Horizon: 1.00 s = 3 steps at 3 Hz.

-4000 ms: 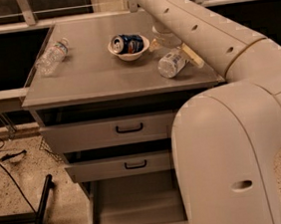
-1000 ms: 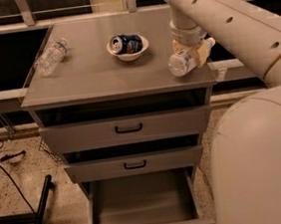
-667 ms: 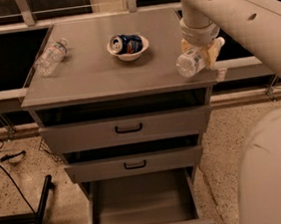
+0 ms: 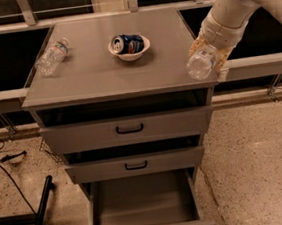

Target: Place blue plastic bottle into bottom drawer

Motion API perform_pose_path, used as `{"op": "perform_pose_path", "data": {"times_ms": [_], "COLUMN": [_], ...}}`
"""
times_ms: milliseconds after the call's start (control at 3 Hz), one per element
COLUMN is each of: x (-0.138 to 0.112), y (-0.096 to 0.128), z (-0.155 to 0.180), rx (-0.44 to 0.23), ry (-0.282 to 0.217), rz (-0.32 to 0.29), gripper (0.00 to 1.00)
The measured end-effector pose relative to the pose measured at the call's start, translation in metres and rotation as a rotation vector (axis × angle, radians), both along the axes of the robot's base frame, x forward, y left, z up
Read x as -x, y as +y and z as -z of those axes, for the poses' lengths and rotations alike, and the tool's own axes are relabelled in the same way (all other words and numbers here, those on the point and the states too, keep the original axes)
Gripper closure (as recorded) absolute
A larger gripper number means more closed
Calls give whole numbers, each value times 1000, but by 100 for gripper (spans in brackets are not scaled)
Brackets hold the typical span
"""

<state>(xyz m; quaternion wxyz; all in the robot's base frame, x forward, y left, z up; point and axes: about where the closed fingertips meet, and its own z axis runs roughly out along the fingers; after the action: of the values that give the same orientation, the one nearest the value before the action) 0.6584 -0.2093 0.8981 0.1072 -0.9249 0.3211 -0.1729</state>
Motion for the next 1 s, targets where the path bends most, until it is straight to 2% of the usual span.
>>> {"op": "perform_pose_path", "data": {"times_ms": [333,667,1000], "x": [11,15,39], "y": [6,9,3], "z": [0,3,5], "rx": [-50,-39,-45], "ry": [6,1,-6], "rz": [-79,-105,-172], "gripper": [100,100,100]}}
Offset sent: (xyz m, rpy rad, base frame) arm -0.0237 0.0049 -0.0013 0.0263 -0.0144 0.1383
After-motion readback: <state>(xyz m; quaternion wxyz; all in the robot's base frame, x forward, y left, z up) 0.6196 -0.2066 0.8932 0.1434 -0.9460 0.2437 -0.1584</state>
